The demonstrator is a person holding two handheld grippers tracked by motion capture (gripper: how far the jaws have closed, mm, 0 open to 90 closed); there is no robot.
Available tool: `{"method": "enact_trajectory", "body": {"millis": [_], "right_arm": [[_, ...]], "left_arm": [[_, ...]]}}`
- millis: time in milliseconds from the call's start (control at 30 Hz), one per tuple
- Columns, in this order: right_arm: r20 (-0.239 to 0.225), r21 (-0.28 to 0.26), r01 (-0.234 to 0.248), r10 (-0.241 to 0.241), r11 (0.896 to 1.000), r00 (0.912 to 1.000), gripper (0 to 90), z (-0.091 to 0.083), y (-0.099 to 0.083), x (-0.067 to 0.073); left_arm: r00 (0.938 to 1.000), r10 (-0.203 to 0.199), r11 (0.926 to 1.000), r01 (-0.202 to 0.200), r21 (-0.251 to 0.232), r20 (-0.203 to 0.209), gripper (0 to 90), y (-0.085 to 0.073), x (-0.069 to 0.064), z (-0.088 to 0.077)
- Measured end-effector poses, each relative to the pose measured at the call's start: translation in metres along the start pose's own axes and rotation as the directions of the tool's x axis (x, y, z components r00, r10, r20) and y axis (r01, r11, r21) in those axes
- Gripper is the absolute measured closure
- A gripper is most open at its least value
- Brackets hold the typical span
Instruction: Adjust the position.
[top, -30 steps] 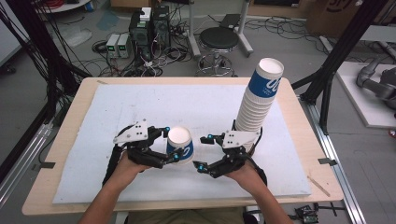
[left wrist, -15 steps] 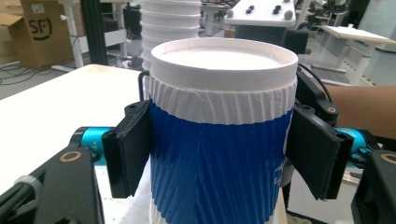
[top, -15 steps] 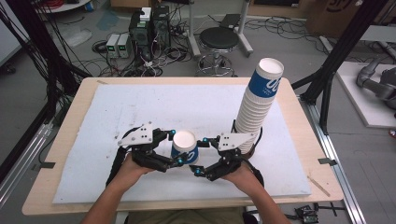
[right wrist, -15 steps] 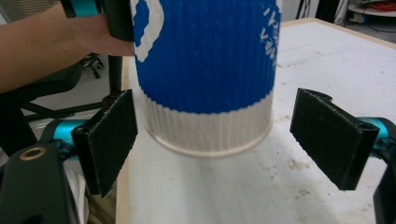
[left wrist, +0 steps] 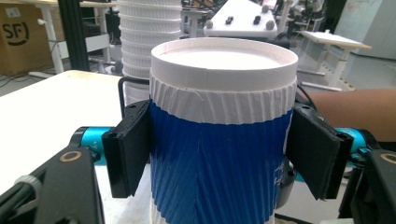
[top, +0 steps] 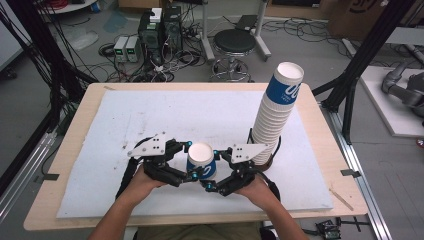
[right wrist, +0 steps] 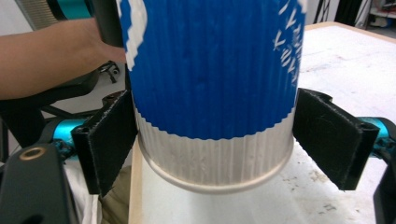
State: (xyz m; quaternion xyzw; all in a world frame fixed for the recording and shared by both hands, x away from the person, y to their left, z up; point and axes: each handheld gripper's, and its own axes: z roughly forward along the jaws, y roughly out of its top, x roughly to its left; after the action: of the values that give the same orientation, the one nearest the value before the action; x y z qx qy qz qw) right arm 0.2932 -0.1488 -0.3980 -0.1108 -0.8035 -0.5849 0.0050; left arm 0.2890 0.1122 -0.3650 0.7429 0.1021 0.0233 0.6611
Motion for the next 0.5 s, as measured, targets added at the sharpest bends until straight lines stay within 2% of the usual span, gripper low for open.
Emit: {"method": "enact_trajectory", "body": {"millis": [267,500], "right_arm": [[-0.025,0.004,-0.007,0.007,1.0,0.9997,19.5,0.0005,-0.0009,-0.0007],[-0.008,0.043,0.02,-0.019,0.999,0.9998,26.6,-0.0016,0.0,-0.0011]], "left_arm": [[0.9999,0.008,1.0,-0.008,-0.006,0.007,27.7,-0.0001,-0.0004,0.0001],[0.9996,0.029,0.9995,-0.029,0.016,-0.002,28.9,-0.0011,-0.001,0.0019]]}}
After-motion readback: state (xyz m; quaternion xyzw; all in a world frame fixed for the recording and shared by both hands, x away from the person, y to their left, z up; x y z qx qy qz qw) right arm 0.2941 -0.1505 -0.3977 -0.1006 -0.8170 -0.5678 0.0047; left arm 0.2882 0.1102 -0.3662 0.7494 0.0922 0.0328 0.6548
